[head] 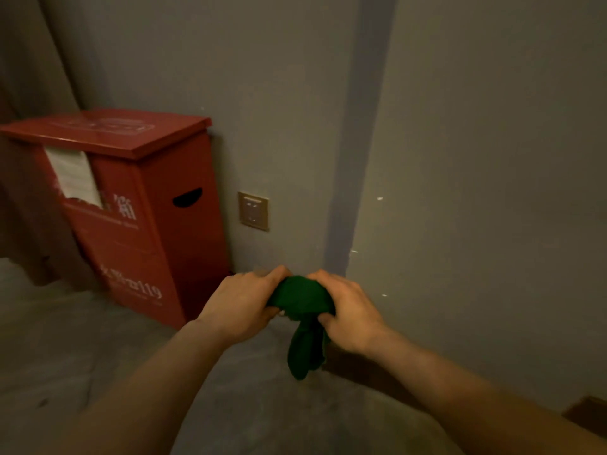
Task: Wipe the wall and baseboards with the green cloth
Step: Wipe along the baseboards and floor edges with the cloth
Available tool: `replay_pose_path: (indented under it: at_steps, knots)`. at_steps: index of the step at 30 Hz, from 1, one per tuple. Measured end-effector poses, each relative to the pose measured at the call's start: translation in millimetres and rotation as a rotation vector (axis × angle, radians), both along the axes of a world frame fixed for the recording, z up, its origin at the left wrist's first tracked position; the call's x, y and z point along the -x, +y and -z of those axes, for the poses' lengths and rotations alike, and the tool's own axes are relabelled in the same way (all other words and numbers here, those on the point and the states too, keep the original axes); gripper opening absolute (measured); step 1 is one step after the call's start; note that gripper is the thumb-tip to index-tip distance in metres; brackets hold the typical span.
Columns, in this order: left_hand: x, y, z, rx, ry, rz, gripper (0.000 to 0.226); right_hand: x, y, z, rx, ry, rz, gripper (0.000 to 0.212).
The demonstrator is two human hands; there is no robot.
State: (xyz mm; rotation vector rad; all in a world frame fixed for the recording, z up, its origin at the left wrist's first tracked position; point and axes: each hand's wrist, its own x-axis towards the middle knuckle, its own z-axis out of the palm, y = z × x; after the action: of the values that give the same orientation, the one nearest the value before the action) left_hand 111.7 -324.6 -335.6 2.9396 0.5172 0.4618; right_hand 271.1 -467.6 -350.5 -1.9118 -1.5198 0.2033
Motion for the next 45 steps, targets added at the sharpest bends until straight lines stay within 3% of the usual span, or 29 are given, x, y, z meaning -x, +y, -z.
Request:
replay_pose_path:
  at_steps: [15, 21, 26, 31, 34, 36, 39, 45]
  knots:
    - [12.6, 79.7, 96.4, 0.258, -0.200, -0.066, 0.042, 28.6, 93.3, 66.2, -0.006, 0.230, 0.080, 0.060]
    - [0.4, 87.9, 110.9, 0.360, -0.244, -0.150, 0.041, 22.6, 114.2, 76.6, -0.011, 0.483, 0.085, 0.053]
    - [-16.4, 84.6, 132.3, 0.418, -0.321, -0.210, 0.032, 14.7, 121.5, 102.3, -0.052, 0.682, 0.079, 0.070]
    - [-29.8, 78.0, 160.0, 0.475, -0.373, -0.229, 0.041, 8.1, 132.7, 123.5, -0.158, 0.525, 0.099, 0.040]
    - [-23.1, 77.3, 188.6, 0.488, -0.312, -0.257, 0.077, 3.1, 133.8, 136.4, -0.099, 0.375, 0.155, 0.040]
    - [-14.6, 76.0, 211.9, 0.391, -0.179, -0.328, 0.097, -2.2, 131.0, 143.9, -0.073, 0.257, 0.217, 0.044]
    - [-7.0, 74.5, 243.8, 0.255, -0.033, -0.364, 0.106, -13.2, 128.0, 150.7, -0.025, 0.093, 0.243, 0.047]
    - [-3.8, 73.4, 296.5, 0.257, 0.063, -0.428, 0.113, -30.3, 133.0, 165.3, 0.115, -0.186, 0.160, 0.055]
